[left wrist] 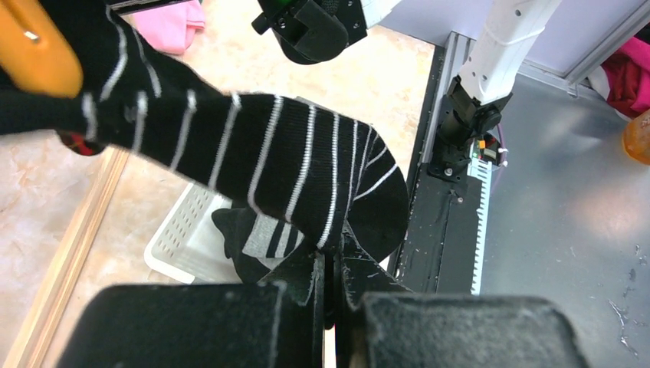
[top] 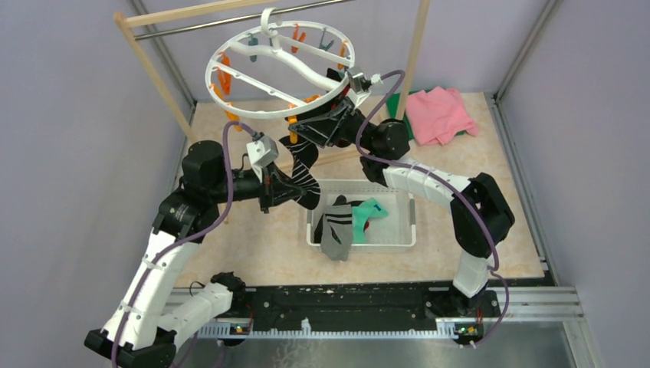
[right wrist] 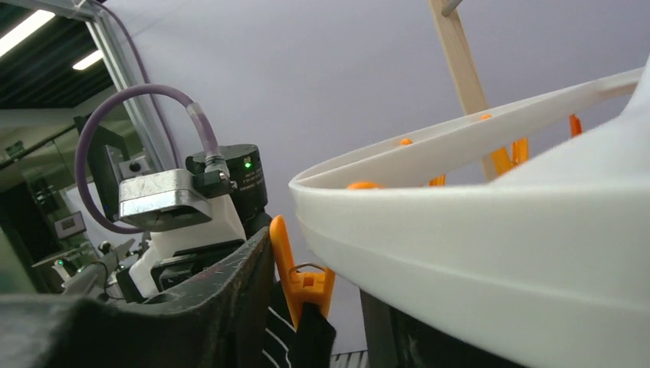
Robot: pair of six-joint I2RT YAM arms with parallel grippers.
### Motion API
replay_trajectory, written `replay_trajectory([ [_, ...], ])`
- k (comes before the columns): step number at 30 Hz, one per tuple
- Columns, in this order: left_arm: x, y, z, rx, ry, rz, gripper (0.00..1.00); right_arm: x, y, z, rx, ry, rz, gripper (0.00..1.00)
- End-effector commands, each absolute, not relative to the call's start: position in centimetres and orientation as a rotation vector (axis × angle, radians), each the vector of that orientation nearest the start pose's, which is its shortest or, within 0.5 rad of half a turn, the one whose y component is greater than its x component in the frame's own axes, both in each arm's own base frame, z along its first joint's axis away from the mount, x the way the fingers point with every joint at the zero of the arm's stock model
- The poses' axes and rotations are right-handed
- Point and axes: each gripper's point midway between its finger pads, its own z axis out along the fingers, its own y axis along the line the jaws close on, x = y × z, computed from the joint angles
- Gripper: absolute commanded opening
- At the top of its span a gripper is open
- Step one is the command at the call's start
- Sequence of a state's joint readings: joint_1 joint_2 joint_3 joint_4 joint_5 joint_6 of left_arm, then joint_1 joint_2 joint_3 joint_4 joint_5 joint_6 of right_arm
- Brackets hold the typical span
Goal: Remove the socks clipped to the hanger
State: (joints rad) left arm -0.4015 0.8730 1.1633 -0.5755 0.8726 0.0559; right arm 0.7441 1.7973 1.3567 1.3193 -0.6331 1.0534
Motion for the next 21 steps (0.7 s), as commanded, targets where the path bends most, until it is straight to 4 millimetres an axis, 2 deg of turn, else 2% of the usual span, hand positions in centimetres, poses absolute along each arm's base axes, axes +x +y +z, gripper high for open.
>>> replay_trajectory([
  [1,17.0,-21.5,35.0,1.015,1.555,-1.013,0.0,24.3,40.7,48.4,-0.601,0.771,1.864,0.35],
  [4,17.3,-21.4,34.2,1.023,1.566,-0.996,0.0,24.4,40.8,48.3,-0.606,0.788,1.85,0.11],
  [6,17.6,-21.3,33.1,1.034,1.581,-0.975,0.0,24.6,40.8,48.2,-0.604,0.8,1.838,0.04],
  [12,17.2,-21.6,28.6,1.141,1.627,-1.012,0.0,24.8,41.0,48.2,-0.605,0.836,1.808,0.02],
  [16,16.9,-22.6,27.7,1.206,1.609,-1.094,0.0,25.1,41.2,47.9,-0.604,0.86,1.799,0.01],
  [21,17.4,-24.6,26.2,1.337,1.531,-1.037,0.0,25.5,41.4,47.2,-0.592,0.898,1.784,0.01],
])
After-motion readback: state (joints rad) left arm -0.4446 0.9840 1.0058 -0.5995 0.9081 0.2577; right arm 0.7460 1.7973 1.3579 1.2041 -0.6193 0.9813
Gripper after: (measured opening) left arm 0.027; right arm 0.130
